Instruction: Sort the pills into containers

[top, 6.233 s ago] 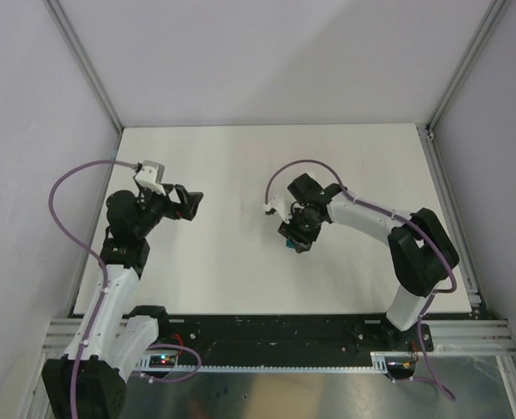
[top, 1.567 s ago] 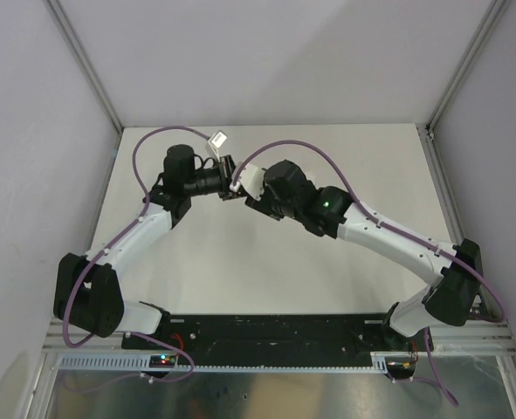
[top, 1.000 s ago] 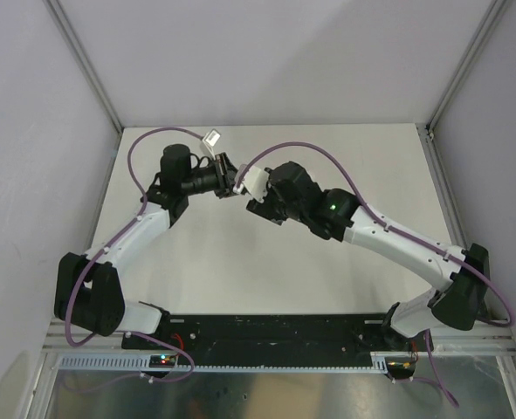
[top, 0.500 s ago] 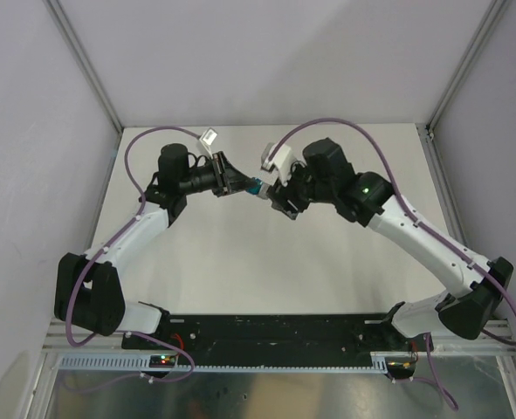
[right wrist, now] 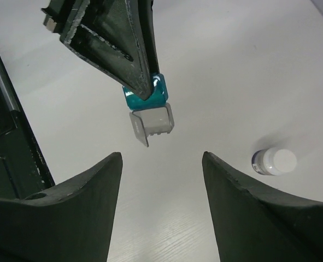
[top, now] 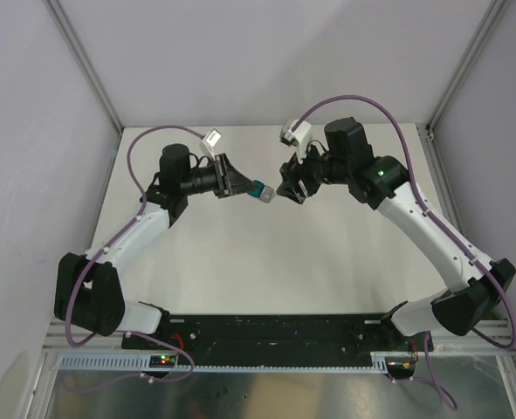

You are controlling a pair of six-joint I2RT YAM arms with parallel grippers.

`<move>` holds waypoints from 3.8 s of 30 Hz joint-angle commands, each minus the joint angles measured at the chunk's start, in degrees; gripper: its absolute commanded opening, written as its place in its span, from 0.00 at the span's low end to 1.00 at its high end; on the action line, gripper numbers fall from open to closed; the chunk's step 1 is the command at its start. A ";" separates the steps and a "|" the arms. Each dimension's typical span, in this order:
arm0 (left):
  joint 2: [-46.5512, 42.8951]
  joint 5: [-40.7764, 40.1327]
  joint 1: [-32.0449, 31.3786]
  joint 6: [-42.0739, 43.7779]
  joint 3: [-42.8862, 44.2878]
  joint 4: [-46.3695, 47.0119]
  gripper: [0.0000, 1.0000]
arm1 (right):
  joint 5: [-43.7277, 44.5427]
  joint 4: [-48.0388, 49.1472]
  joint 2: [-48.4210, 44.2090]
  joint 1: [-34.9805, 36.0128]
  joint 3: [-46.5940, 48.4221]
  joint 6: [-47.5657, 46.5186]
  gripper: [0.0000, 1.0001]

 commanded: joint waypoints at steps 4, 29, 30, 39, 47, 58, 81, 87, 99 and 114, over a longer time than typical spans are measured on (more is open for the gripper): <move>-2.68 2.68 -2.36 2.29 1.38 0.71 0.00 | 1.62 1.09 4.01 -0.61 3.57 3.14 0.64; -1.59 -1.17 -3.64 1.93 2.53 0.70 0.00 | 3.20 2.14 3.01 6.25 -3.90 -0.54 0.63; -1.49 -1.36 -3.62 1.79 2.51 0.69 0.00 | 3.39 2.07 3.01 6.66 -3.98 -0.62 0.63; -0.88 -0.89 -3.55 2.47 2.68 0.49 0.00 | 5.63 2.42 2.52 7.26 -4.33 -1.20 0.63; 1.00 0.44 -2.60 8.96 2.60 -1.95 0.00 | 5.20 1.70 -0.20 3.93 -3.31 -0.81 0.65; 9.57 4.73 -2.28 19.57 3.28 -7.78 0.00 | 3.22 2.16 -1.69 -1.53 -6.90 -0.46 0.66; 31.44 3.64 -3.59 27.64 6.76 -10.72 0.17 | -0.21 4.67 -0.54 -8.39 -17.99 -1.19 0.67; 33.07 2.14 -3.69 28.49 6.70 -10.82 0.27 | -0.38 5.87 -0.89 -8.61 -20.07 -1.23 0.66; 33.74 0.86 -3.69 29.93 7.21 -10.83 0.67 | -0.95 6.38 -1.41 -8.68 -21.23 -1.11 0.67; 19.10 -6.57 0.67 38.64 4.57 -14.13 0.99 | 0.74 8.03 2.99 -5.79 -21.64 -1.16 0.66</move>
